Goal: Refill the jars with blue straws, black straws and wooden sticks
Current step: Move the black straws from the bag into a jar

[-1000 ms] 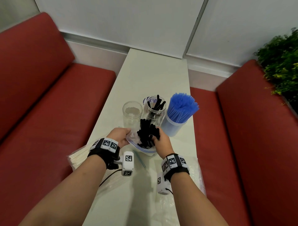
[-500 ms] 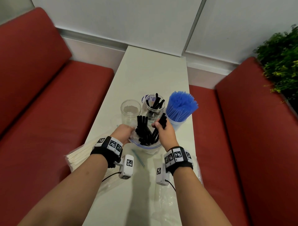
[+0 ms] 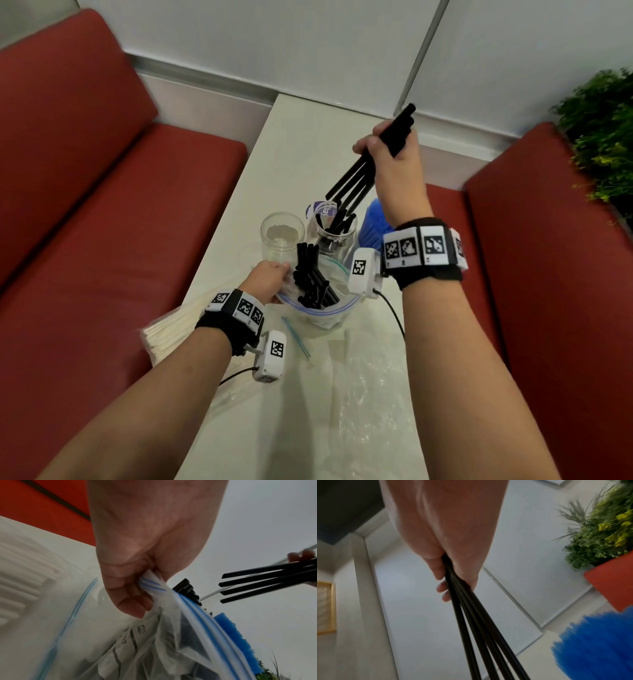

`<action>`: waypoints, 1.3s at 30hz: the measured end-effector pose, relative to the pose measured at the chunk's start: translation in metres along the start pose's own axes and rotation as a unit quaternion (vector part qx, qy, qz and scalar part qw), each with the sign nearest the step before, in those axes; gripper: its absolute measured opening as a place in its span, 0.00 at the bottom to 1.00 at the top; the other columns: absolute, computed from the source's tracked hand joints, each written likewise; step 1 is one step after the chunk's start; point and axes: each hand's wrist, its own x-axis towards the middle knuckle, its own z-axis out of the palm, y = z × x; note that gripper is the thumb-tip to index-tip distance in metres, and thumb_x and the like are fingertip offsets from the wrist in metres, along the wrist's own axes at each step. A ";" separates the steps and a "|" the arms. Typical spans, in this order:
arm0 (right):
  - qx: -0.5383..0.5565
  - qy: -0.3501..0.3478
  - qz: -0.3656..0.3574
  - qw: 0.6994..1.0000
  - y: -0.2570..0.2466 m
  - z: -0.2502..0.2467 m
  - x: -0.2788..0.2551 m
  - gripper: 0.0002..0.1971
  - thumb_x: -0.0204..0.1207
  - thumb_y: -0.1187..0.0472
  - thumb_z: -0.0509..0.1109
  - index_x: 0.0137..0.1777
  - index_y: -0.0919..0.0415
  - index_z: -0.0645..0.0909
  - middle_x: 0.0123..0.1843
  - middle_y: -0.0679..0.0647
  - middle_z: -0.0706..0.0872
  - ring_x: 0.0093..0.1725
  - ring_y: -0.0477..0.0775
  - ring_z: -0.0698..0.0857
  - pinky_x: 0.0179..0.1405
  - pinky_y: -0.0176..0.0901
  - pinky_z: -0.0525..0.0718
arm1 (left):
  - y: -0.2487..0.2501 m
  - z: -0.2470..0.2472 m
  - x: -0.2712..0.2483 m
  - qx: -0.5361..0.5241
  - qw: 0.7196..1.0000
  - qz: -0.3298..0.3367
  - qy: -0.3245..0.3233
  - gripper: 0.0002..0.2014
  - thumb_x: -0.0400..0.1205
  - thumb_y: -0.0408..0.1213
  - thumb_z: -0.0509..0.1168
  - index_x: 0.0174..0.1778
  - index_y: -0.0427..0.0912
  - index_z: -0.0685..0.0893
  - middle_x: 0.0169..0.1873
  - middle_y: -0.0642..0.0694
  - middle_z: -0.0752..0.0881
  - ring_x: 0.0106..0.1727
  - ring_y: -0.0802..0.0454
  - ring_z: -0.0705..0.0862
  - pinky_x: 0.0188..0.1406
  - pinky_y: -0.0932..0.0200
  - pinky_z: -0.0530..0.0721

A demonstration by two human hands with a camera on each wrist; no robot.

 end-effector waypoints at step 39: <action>-0.081 -0.273 0.272 0.919 0.126 -0.025 -0.118 0.23 0.76 0.82 0.64 0.61 0.55 0.76 0.60 0.59 0.81 0.49 0.48 0.84 0.42 0.32 0.84 | 0.006 0.006 -0.021 -0.067 0.997 -0.020 -0.019 0.13 0.93 0.40 0.56 0.61 0.36 0.81 0.44 0.36 0.85 0.36 0.43 0.86 0.42 0.51 0.85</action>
